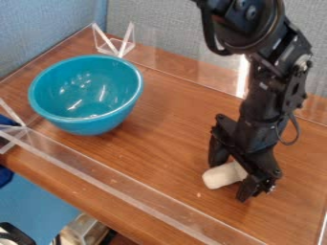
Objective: Put the mushroom in the blue bowl
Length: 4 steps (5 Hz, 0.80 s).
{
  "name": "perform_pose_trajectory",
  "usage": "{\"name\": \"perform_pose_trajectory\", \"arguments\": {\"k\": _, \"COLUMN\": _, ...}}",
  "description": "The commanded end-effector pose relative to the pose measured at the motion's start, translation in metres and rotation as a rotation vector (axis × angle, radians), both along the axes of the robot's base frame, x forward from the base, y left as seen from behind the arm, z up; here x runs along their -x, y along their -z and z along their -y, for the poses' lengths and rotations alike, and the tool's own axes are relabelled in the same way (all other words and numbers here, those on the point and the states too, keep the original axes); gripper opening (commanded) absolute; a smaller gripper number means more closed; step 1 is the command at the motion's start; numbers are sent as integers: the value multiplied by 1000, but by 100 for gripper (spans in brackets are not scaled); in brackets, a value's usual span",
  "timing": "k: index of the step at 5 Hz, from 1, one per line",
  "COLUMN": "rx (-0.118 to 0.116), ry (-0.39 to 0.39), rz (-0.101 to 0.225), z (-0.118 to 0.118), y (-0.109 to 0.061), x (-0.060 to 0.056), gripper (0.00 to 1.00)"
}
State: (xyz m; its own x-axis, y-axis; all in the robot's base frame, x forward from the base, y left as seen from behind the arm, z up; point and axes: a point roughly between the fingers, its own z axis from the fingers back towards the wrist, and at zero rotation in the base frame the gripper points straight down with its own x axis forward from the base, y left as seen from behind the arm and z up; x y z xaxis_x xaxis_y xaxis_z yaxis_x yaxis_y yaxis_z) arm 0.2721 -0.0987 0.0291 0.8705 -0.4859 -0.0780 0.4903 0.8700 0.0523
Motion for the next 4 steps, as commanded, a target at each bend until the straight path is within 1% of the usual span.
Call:
{"name": "perform_pose_trajectory", "arguments": {"k": 1, "rx": 14, "ry": -4, "rz": 42, "z": 0, "y": -7, "x": -7, "gripper": 0}}
{"name": "perform_pose_trajectory", "arguments": {"k": 2, "rx": 19, "ry": 2, "rz": 53, "z": 0, "y": -9, "x": -8, "gripper": 0}}
{"name": "perform_pose_trajectory", "arguments": {"k": 4, "rx": 39, "ry": 50, "rz": 82, "z": 1, "y": -3, "x": -13, "gripper": 0}}
